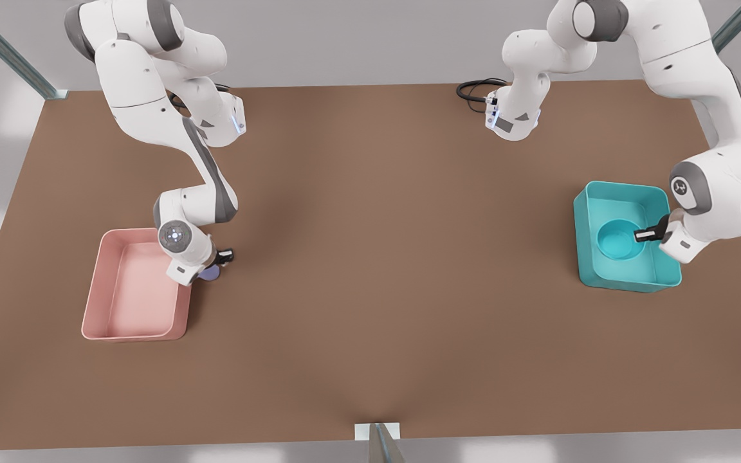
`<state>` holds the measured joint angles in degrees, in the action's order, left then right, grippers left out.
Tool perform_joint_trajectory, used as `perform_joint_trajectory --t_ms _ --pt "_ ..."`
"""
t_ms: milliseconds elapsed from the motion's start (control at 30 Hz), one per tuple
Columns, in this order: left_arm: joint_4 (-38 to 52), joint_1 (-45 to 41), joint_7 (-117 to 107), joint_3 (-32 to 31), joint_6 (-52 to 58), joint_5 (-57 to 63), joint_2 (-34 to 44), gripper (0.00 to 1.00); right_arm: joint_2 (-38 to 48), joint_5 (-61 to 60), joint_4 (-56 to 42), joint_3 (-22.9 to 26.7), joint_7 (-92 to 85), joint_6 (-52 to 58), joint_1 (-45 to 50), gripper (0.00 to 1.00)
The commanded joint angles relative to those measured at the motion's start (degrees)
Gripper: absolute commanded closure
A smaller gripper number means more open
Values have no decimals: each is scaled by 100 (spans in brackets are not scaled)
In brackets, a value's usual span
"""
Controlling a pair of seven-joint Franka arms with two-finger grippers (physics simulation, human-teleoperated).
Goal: Put the bowls and cups in different boxes
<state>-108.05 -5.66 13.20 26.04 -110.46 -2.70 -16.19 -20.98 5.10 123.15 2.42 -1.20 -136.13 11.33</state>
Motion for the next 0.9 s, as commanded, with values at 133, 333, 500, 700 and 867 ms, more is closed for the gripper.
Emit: perform_joint_trajectory --t_ms 133,333,500,700,867 --pt "-111 381 490 33 -1215 209 -183 79 32 34 -634 -14 -30 1010 -17 79" --pt "-357 627 684 33 -1980 191 -789 79 349 34 -1943 -22 -1558 1818 18 79" --pt "-427 706 684 15 -2041 165 -1044 79 -29 184 -2875 733 -3519 1757 -315 79" --pt "-463 715 780 -29 -1743 -64 -1018 0 -829 -273 -2840 1024 -3449 1634 -553 79" --pt "1758 196 228 -958 2324 542 239 0 -1233 -554 -2805 1024 -3431 1414 -632 79"
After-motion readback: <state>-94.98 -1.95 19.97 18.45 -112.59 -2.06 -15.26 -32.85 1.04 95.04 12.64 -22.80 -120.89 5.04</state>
